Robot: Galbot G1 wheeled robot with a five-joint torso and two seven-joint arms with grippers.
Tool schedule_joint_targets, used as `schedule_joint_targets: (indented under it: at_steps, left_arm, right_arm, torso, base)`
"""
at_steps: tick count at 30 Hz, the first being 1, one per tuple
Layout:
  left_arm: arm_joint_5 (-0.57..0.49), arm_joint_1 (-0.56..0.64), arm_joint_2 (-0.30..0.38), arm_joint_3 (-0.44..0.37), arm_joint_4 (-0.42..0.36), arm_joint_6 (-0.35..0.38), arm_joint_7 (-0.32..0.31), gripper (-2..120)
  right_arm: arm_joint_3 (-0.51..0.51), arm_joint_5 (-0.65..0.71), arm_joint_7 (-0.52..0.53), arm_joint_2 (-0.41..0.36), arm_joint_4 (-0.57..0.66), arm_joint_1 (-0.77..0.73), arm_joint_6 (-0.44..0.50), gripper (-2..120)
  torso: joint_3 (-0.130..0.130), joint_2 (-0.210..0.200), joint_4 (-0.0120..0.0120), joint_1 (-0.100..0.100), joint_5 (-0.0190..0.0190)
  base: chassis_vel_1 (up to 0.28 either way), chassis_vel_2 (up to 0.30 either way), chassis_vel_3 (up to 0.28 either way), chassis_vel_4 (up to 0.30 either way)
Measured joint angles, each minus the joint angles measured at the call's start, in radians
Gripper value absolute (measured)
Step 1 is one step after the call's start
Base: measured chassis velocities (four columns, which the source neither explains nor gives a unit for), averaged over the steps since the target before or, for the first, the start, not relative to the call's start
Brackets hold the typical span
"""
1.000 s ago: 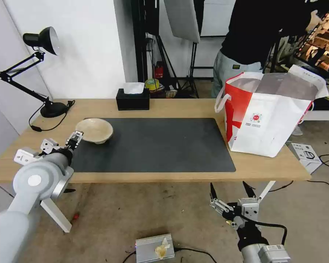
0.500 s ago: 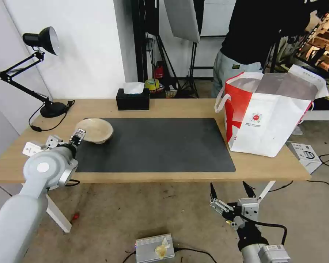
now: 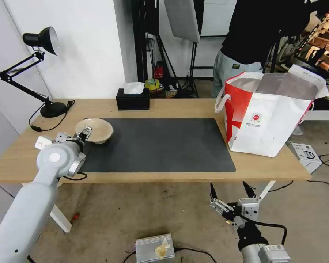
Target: Pick up the trash from the table and place it into the takeout bag.
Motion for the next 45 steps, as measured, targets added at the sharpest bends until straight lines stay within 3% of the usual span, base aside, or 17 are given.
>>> schedule_joint_targets:
  at_steps: [12, 40, 45]
  left_arm:
    - [0.020, -0.067, -0.048, 0.058, 0.075, 0.008, 0.005, 100]
    - [0.049, -0.139, -0.130, 0.104, 0.209, 0.021, 0.045, 100]
    - [0.063, -0.143, -0.143, 0.108, 0.221, 0.019, 0.051, 87]
  right_arm:
    - [0.000, 0.000, 0.000, 0.000, 0.000, 0.000, 0.000, 100]
    - [0.000, 0.000, 0.000, 0.000, 0.000, 0.000, 0.000, 100]
    - [0.000, 0.000, 0.000, 0.000, 0.000, 0.000, 0.000, 100]
  torso:
    - [0.000, 0.000, 0.0000, 0.000, 0.0000]
    - [0.000, 0.000, 0.0001, 0.000, 0.0001]
    - [0.000, 0.000, 0.0003, 0.000, 0.0003]
  base:
    - [0.000, 0.000, 0.000, 0.000]
    - [0.000, 0.000, 0.000, 0.000]
    - [0.000, 0.000, 0.000, 0.000]
